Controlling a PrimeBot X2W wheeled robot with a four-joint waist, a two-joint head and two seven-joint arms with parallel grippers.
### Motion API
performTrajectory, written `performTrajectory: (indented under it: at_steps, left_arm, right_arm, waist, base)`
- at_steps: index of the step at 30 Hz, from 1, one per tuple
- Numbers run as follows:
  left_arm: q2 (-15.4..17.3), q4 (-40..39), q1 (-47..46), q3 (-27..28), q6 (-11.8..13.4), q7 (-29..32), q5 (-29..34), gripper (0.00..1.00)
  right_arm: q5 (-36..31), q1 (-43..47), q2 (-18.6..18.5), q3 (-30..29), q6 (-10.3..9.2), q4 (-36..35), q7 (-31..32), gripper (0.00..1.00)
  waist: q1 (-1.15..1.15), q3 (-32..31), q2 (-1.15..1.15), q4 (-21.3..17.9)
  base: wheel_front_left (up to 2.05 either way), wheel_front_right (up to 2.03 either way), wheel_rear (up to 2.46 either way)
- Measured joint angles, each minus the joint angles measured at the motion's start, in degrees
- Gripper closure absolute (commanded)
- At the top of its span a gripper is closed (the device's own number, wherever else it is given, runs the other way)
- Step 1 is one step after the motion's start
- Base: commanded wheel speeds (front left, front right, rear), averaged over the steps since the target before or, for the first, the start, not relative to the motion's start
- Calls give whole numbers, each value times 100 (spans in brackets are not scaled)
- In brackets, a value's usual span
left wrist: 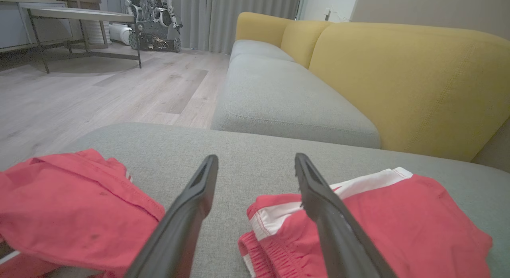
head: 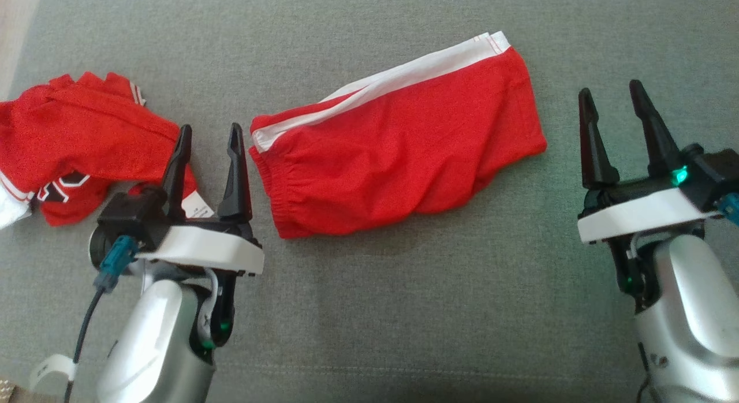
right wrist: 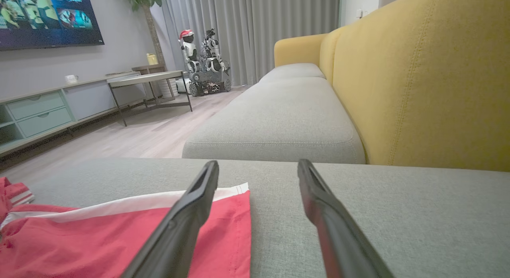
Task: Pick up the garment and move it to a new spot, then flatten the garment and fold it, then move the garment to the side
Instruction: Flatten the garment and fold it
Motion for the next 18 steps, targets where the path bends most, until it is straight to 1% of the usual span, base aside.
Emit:
performTrajectory:
  at_steps: [2, 7, 18]
  left_arm:
    - [43, 70, -2, -9, -51, 2, 7, 0]
    - [53, 174, -3, -30, -60, 12, 5, 0]
    - [56, 248, -9, -51, -44, 12, 13, 0]
  right_arm:
    - [-64, 115, 81, -57, 0, -187, 105, 0]
    - [-142, 192, 120, -130, 0, -521, 276, 0]
    - [-242, 305, 133, -221, 0, -745, 470, 0]
  waist:
    - [0, -15, 0, -19]
    - [0, 4, 0, -14]
    - [0, 5, 0, 10]
  base:
    - [0, 0, 0]
    - [0, 0, 0]
    - [0, 0, 0]
